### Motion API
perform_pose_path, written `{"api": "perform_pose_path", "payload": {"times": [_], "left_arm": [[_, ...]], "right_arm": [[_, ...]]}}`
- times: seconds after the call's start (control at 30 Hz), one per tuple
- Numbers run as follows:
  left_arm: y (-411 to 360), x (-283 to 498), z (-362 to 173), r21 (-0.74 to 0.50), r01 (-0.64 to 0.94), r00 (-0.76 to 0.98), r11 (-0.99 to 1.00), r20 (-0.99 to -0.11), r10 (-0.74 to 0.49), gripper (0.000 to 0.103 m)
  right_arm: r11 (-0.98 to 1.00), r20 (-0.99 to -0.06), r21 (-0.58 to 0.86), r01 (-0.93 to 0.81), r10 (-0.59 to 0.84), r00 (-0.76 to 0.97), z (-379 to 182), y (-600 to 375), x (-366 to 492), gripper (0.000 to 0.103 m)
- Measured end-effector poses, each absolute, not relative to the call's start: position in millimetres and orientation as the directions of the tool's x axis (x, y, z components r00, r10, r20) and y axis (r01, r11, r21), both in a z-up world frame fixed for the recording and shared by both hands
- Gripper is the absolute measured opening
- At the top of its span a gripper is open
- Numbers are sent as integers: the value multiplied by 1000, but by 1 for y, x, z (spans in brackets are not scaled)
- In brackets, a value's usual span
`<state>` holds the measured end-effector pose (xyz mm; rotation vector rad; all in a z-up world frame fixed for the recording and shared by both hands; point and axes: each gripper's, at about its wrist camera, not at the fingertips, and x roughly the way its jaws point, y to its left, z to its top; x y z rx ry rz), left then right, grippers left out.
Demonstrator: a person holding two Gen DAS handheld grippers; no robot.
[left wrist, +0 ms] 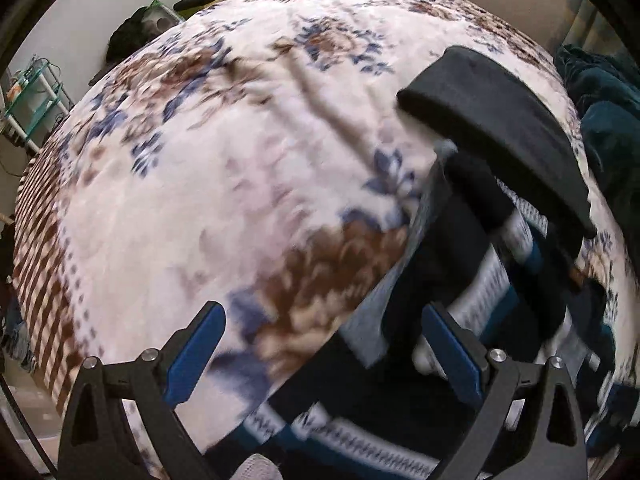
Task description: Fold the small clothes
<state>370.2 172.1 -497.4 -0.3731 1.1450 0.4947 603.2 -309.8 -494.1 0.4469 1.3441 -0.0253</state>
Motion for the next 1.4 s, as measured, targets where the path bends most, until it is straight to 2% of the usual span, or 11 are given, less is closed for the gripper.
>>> {"api": "perform_pose_path", "payload": {"times": [0.2, 0.33, 0.47, 0.63, 0.8, 0.83, 0.93, 1.13, 1.2, 1.33, 1.4], "left_arm": [[177, 407, -503, -17, -528, 343, 849, -919, 195, 101], [175, 421, -529, 83, -487, 272, 869, -932, 241, 101], [182, 414, -559, 103, -488, 200, 867, -953, 226, 101], [193, 400, -567, 47, -530, 212, 847, -960, 186, 101], [191, 399, -573, 50, -524, 225, 851, -955, 194, 101], [190, 400, -574, 43, -525, 229, 850, -955, 190, 101], [191, 401, -574, 13, -524, 246, 852, -955, 166, 101], [203, 400, -572, -16, -504, 240, 864, -963, 122, 101], [210, 397, -570, -30, -506, 240, 862, -965, 108, 101], [225, 389, -559, -49, -524, 248, 850, -964, 97, 101], [232, 385, -553, -50, -535, 253, 843, -962, 104, 101]], "right_arm": [[920, -965, 263, 291, 252, 75, -523, -338, 598, 9], [938, -985, 169, 301, 164, 44, -514, -334, 601, 46], [958, -969, 173, 230, 124, 212, -460, -300, 612, 55], [927, -916, 372, -35, 373, 144, -465, -177, 672, 61], [851, -942, 298, -432, 334, 10, -510, -15, 726, 61], [833, -954, 262, -487, 299, -2, -519, 5, 729, 60], [866, -958, 251, -432, 285, 14, -535, 13, 753, 5], [795, -792, 588, 147, 603, -97, -562, -81, 798, 5], [820, -816, 554, 142, 569, -104, -555, -87, 799, 9], [890, -902, 425, -163, 432, 7, -515, -56, 802, 63], [870, -917, 387, -305, 398, -29, -515, -23, 805, 69]]}}
